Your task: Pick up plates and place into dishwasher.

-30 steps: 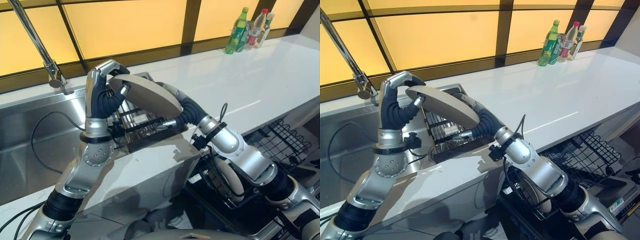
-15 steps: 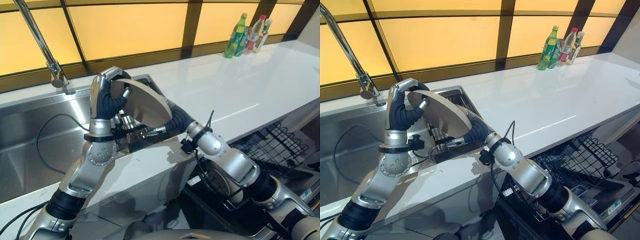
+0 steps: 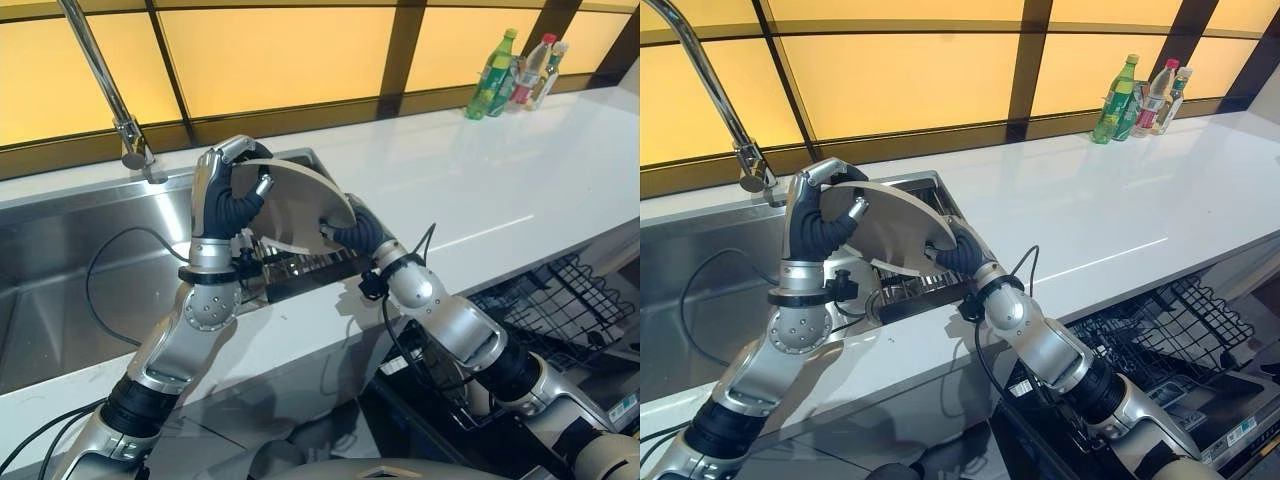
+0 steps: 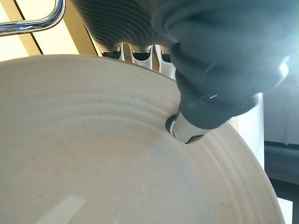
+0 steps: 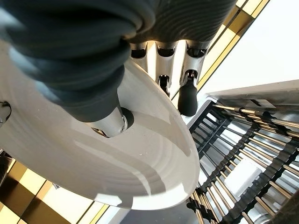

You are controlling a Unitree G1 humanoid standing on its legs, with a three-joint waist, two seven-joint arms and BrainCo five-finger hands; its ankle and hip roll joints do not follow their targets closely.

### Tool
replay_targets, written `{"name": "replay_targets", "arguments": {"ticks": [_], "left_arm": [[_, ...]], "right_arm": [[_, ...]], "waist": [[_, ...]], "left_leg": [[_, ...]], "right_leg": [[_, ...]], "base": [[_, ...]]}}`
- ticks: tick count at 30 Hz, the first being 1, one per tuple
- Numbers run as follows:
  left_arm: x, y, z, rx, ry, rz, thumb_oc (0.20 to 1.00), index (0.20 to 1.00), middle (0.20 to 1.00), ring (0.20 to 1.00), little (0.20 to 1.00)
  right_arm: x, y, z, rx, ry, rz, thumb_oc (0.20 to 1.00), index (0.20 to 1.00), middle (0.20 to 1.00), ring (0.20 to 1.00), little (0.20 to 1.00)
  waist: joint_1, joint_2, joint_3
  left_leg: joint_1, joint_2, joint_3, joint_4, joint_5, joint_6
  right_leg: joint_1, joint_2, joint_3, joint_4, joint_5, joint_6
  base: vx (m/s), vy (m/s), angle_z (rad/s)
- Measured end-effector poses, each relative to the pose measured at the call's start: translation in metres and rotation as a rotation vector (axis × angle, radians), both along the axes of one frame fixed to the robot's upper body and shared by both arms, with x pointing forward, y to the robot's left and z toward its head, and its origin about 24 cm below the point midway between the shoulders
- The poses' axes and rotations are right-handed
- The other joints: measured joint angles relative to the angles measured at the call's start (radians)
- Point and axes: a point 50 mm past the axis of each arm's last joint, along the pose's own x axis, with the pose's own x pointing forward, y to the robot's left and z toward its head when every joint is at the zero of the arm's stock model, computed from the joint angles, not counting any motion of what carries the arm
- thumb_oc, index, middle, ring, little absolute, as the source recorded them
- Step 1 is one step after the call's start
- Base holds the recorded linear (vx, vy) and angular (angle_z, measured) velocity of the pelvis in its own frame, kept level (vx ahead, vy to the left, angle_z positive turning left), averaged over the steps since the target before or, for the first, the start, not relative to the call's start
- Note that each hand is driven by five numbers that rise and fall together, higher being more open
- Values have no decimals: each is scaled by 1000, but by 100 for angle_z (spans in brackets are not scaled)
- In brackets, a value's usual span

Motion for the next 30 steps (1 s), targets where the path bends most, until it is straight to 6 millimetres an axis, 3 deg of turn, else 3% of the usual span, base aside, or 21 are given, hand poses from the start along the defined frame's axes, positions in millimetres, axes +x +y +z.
{"name": "replay_targets", "arguments": {"ticks": [10, 11, 12, 13, 17, 22, 30], "left_arm": [[0, 2, 1, -20, -9, 7, 200, 200, 200, 200, 200], [0, 3, 2, -33, -11, 8, 282, 282, 282, 282, 282], [0, 4, 2, -48, -12, 9, 561, 561, 561, 561, 561], [0, 7, 3, -69, -18, 17, 1000, 1000, 1000, 1000, 1000], [-2, 25, 6, -147, -35, 92, 1000, 1000, 1000, 1000, 1000], [-5, 68, -2, -271, -41, 288, 1000, 1000, 1000, 1000, 1000], [-16, 101, -7, -341, -52, 437, 1000, 1000, 1000, 1000, 1000]], "right_arm": [[0, -10, 6, 16, -43, -26, 200, 200, 200, 200, 200], [0, -13, 9, 33, -58, -34, 200, 200, 200, 200, 200], [0, -17, 12, 51, -74, -41, 200, 200, 200, 200, 200], [-1, -22, 16, 79, -94, -55, 200, 200, 200, 200, 200], [-4, -58, 30, 150, -187, -172, 200, 200, 200, 200, 200], [-6, -113, 34, 93, -273, -382, 200, 200, 200, 200, 200], [-20, -158, 19, 3, -279, -585, 200, 200, 200, 200, 200]], "waist": [[-5, 5, 3], [-6, 6, 3], [-6, 7, 3], [-7, 9, 3], [-11, 13, 2], [-43, 18, -1], [-107, 35, -11]], "left_leg": [[0, 0, 2, 0, 0, 0], [-1, 0, 3, -2, 0, 0], [-1, 0, 4, -3, 0, 0], [-1, 0, 5, -4, 1, 1], [2, 0, 9, -11, 2, 3], [12, 2, 27, -13, 2, 4], [37, 15, 100, -32, 4, 5]], "right_leg": [[0, 0, 0, 0, 0, 0], [0, 0, 1, 0, 0, 0], [0, 0, 2, 0, 0, 0], [0, 0, 2, 0, -1, 1], [0, -2, 4, 0, -2, 3], [-3, -2, 13, 0, -3, 3], [-3, 5, 55, 0, -2, 3]], "base": [[-40, -17, 0], [-50, -20, -2], [-51, -22, -2], [-49, -22, -1], [-46, -35, -1], [-24, -43, -5], [11, -64, -15]]}}
